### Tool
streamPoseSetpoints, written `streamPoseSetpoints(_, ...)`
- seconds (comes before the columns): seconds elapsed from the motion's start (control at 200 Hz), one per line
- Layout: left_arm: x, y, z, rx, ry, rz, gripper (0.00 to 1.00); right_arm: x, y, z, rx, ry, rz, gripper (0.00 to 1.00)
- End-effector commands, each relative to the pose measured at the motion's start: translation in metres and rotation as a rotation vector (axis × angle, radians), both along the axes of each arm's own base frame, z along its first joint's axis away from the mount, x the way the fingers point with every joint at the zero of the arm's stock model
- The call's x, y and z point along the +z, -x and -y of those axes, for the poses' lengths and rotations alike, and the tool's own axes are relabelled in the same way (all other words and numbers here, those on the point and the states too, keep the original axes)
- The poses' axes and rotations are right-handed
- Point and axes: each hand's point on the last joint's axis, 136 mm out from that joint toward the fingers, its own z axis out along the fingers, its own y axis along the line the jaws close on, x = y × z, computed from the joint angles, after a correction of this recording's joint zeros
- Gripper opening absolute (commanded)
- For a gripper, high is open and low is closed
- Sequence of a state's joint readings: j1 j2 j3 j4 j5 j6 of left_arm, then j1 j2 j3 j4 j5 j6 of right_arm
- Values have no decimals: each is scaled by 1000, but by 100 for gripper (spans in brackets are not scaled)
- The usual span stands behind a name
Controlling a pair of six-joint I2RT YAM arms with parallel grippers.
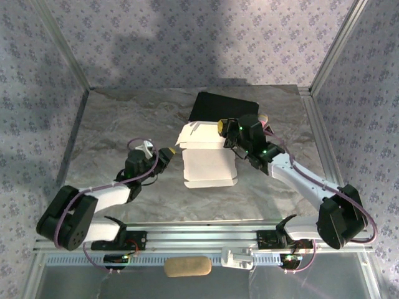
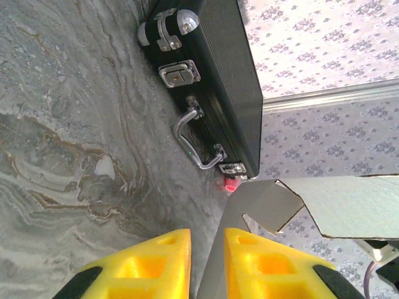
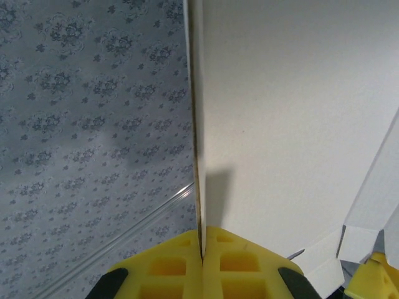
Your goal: Fold the paper box
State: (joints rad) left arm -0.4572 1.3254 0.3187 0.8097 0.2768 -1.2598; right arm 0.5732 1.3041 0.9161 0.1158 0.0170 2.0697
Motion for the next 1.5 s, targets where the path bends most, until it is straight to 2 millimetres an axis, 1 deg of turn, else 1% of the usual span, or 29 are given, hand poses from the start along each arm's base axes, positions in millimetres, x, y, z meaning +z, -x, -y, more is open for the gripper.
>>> streamPoseSetpoints(0.0,38,-12,15,-15,105,132,23,-3,1,10,-61,-47,-37,0)
streamPoseSetpoints(0.13,43,-16,29,-32,168,166,26,-5,1,11,-66,-55,-38,0)
streamPoseSetpoints(0.23,37,-18,42,-54,187,155,27,-5,-1,13,-71,-65,-36,0)
streamPoseSetpoints(0.275,35,-18,46,-57,191,158,27,-4,-2,14,-71,-68,-35,0)
streamPoseSetpoints(0.385,39,-19,50,-52,213,180,29,-6,-2,16,-72,-67,-39,0)
streamPoseSetpoints(0.525,44,-19,65,-82,200,188,33,-10,-2,15,-72,-75,-44,0)
streamPoseSetpoints(0.62,42,-20,74,-104,180,174,34,-13,-2,14,-67,-76,-46,0)
streamPoseSetpoints(0.695,43,-18,78,-119,187,180,33,-14,-2,15,-68,-73,-46,0)
streamPoseSetpoints(0.8,41,-12,75,-122,185,173,32,-16,-3,16,-66,-64,-47,0)
streamPoseSetpoints(0.869,31,-5,69,-118,149,134,33,-19,-2,16,-61,-45,-44,0)
streamPoseSetpoints(0.924,21,3,62,-113,101,98,37,-20,-2,17,-54,-22,-37,0)
streamPoseSetpoints(0.939,21,5,59,-111,92,96,38,-21,-2,17,-52,-13,-36,0)
streamPoseSetpoints(0.964,14,10,54,-107,62,72,40,-21,-1,17,-47,2,-33,0)
streamPoseSetpoints(0.994,14,15,49,-103,34,69,42,-21,-1,15,-39,21,-28,0)
streamPoseSetpoints(1.034,9,23,39,-92,-24,46,46,-21,0,12,-28,48,-17,0)
streamPoseSetpoints(1.059,12,26,34,-86,-53,48,47,-22,0,10,-22,65,-12,0)
streamPoseSetpoints(1.079,6,30,27,-78,-100,21,49,-22,0,8,-16,78,-6,0)
streamPoseSetpoints(1.094,7,33,23,-73,-125,14,50,-22,0,7,-11,87,-2,0)
streamPoseSetpoints(1.104,11,33,21,-67,-134,26,50,-22,0,6,-10,91,1,0)
streamPoseSetpoints(1.119,8,37,15,-61,-168,7,52,-22,1,4,-3,99,6,0)
streamPoseSetpoints(1.164,12,44,0,-35,-246,-8,54,-23,2,-3,14,124,17,0)
streamPoseSetpoints(1.179,17,44,-5,-21,-260,0,55,-24,2,-5,16,132,18,0)
streamPoseSetpoints(1.204,15,49,-15,-6,-303,-27,56,-26,4,-8,23,144,20,0)
streamPoseSetpoints(1.209,18,49,-17,0,-303,-19,56,-26,4,-9,23,146,20,0)
streamPoseSetpoints(1.289,28,56,-43,41,-346,-36,57,-30,8,-17,19,184,50,0)
streamPoseSetpoints(1.354,33,58,-54,43,-341,-37,55,-33,12,-25,27,210,63,0)
streamPoseSetpoints(1.404,37,59,-57,31,-334,-32,50,-34,15,-33,45,230,81,0)
streamPoseSetpoints(1.494,40,61,-63,18,-365,-29,47,-38,20,-45,89,265,101,0)
